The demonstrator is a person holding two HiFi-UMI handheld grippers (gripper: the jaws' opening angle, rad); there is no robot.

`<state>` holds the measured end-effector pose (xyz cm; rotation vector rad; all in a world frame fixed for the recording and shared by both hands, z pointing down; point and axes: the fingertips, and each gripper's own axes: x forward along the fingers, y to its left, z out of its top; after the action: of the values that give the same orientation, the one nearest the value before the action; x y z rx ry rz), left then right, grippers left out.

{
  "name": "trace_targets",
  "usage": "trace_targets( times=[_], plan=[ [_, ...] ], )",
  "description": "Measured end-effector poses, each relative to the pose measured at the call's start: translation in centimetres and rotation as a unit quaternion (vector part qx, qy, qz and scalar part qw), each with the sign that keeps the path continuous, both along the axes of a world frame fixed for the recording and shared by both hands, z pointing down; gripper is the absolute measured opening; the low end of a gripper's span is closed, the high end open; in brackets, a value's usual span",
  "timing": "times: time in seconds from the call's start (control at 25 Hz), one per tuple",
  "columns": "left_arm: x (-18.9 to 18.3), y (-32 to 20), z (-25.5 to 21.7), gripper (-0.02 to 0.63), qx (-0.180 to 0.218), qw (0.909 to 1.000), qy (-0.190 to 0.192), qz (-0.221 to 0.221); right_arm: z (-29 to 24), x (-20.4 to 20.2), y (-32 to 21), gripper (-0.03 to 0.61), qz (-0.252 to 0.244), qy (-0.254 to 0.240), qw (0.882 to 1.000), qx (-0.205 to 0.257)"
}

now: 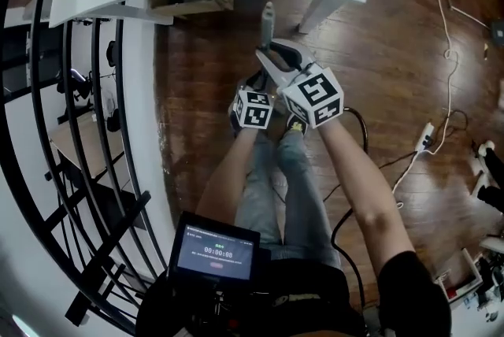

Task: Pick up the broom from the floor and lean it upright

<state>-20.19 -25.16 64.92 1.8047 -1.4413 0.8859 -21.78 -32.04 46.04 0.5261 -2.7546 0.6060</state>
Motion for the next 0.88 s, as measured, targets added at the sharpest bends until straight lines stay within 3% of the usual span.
trace_targets(
  times=[0.24, 0.6, 0.88],
  plan=[
    [-0.7, -2.7, 2.5, 0.095, -0.018, 0.9997, 0.007, 0.011, 2.5, -0.8, -2.3, 0.085, 0.000, 0.015, 1.000, -0.005],
    [-1.6, -4.7, 3.7, 0.097, -0.010, 0.9996, -0.004, 0.025, 3.6, -0.8, -4.4, 0.086, 0.021, 0.027, 0.999, -0.015],
    [-2.0, -5.1, 3.5, 0.098, -0.004, 0.9999, 0.007, 0.007, 3.8, -0.9, -4.9, 0.086, 0.025, 0.039, 0.999, -0.011]
  ],
)
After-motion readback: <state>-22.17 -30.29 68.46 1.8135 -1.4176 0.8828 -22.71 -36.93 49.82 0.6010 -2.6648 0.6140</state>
